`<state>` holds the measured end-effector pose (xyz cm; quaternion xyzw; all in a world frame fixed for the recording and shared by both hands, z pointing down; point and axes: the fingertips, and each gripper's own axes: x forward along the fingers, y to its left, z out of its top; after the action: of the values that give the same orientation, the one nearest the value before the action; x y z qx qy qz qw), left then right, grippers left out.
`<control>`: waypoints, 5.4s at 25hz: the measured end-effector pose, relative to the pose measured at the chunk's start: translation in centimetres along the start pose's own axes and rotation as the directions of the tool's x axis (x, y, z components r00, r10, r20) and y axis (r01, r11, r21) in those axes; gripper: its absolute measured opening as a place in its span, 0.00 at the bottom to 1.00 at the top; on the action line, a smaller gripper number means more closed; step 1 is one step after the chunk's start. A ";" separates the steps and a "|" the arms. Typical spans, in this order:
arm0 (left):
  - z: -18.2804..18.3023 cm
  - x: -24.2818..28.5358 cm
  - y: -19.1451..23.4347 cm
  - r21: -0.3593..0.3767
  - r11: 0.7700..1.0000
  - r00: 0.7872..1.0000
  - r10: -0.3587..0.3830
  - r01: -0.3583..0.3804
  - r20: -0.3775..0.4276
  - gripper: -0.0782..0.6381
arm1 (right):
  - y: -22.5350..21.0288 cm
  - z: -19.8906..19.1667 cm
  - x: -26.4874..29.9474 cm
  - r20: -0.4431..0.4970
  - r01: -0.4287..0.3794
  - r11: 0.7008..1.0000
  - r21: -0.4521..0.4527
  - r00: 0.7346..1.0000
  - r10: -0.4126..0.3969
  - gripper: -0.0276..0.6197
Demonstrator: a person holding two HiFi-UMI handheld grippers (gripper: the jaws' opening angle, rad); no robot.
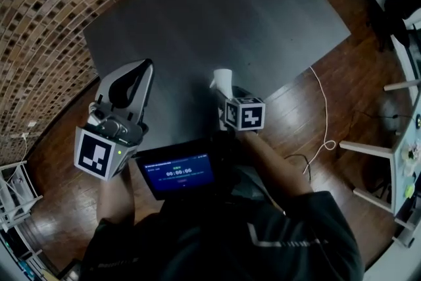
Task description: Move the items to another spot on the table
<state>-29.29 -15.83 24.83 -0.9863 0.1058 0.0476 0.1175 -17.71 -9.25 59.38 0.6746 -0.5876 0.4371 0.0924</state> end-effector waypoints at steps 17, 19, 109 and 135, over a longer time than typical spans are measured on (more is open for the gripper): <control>3.9 5.5 -8.3 0.017 0.994 0.990 -0.108 0.107 0.090 0.11 | -7.8 7.2 -13.4 0.174 -0.016 0.999 -0.033 0.985 0.022 0.42; 4.1 7.4 -10.0 0.022 0.993 0.989 -0.118 0.117 0.090 0.11 | -10.0 8.3 -14.9 0.191 -0.019 0.999 -0.043 0.981 0.027 0.42; -20.7 55.3 1.8 -0.139 0.924 0.907 0.306 -0.356 -0.289 0.11 | -42.9 43.7 22.1 -0.504 -0.478 0.785 -0.393 0.827 0.251 0.43; -10.7 50.2 -3.9 -0.036 0.911 0.899 0.400 -0.412 -0.178 0.11 | -38.7 51.4 7.2 -0.103 -0.411 0.753 -0.514 0.901 0.422 0.12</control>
<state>21.16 -24.68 30.10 -0.9466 0.3166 -0.0079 0.0597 40.36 -35.86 48.57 0.4799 -0.8201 0.2630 0.1671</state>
